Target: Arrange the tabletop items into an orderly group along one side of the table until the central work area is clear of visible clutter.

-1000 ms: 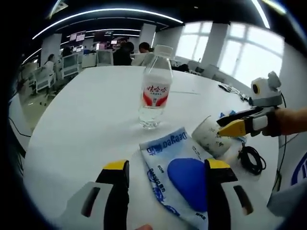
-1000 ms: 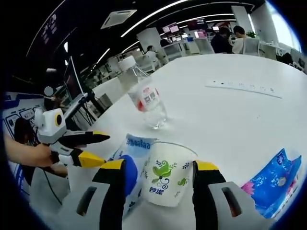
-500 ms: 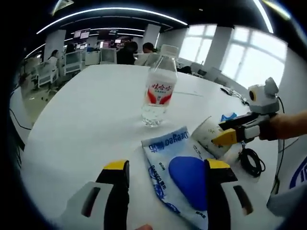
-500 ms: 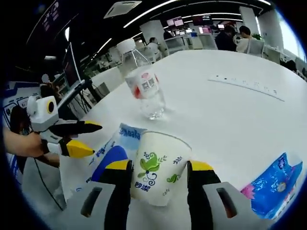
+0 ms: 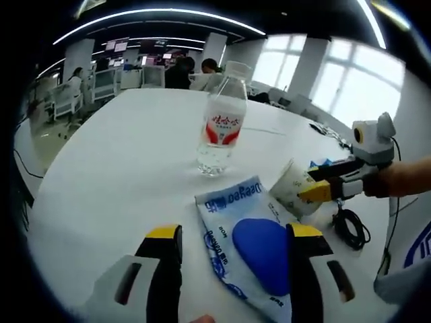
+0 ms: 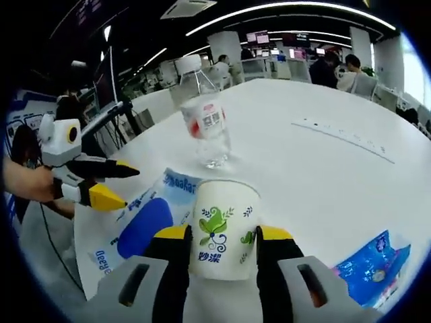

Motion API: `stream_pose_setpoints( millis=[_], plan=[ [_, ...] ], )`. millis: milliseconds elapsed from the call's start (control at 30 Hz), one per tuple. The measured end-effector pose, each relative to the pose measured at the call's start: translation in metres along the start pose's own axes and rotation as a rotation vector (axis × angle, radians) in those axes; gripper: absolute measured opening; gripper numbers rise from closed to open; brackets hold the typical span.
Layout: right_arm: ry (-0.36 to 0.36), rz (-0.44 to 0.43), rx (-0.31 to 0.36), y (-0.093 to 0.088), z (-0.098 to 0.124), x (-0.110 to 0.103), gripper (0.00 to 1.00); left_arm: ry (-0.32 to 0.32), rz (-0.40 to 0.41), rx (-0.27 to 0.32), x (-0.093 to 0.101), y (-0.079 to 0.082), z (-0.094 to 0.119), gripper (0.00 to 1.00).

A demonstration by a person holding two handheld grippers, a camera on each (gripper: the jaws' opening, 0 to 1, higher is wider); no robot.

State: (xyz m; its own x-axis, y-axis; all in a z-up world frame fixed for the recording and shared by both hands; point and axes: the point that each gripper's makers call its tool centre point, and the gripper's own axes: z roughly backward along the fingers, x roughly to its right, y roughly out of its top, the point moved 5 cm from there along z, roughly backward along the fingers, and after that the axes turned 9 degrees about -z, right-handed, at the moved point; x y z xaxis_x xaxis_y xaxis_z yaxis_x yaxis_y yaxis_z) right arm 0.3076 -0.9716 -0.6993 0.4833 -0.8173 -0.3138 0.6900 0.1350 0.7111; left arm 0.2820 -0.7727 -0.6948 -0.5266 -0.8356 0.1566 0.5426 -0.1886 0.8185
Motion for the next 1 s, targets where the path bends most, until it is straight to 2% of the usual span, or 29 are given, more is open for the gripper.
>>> stream_pose_setpoints(
  millis=[333, 433, 467, 533, 567, 700, 833, 933, 1000],
  plan=[
    [0.001, 0.070, 0.105, 0.012, 0.018, -0.008, 0.35, -0.026, -0.004, 0.011, 0.010, 0.015, 0.000, 0.56],
    [0.001, 0.087, 0.131, 0.015, 0.023, -0.011, 0.35, -0.043, 0.051, 0.035, 0.013, 0.021, 0.000, 0.56],
    [-0.003, 0.096, 0.139, 0.016, 0.024, -0.011, 0.35, -0.072, 0.094, 0.051, 0.018, 0.025, 0.000, 0.56],
    [-0.013, 0.112, 0.162, 0.018, 0.029, -0.012, 0.35, -0.119, 0.130, 0.066, 0.027, 0.030, 0.000, 0.55],
    [-0.006, 0.128, 0.196, 0.021, 0.032, -0.015, 0.35, -0.125, 0.128, 0.065, 0.028, 0.032, -0.001, 0.55],
    [0.014, 0.181, 0.256, 0.023, 0.041, -0.026, 0.35, -0.156, 0.139, 0.081, 0.038, 0.040, -0.003, 0.55],
    [0.040, 0.224, 0.301, 0.027, 0.047, -0.038, 0.35, -0.240, 0.268, 0.141, 0.053, 0.054, -0.005, 0.53],
    [0.073, 0.239, 0.358, 0.032, 0.053, -0.050, 0.35, -0.266, 0.285, 0.155, 0.057, 0.058, -0.006, 0.52],
    [0.097, 0.264, 0.364, 0.031, 0.055, -0.058, 0.35, -0.281, 0.300, 0.169, 0.060, 0.063, -0.007, 0.52]
  ],
)
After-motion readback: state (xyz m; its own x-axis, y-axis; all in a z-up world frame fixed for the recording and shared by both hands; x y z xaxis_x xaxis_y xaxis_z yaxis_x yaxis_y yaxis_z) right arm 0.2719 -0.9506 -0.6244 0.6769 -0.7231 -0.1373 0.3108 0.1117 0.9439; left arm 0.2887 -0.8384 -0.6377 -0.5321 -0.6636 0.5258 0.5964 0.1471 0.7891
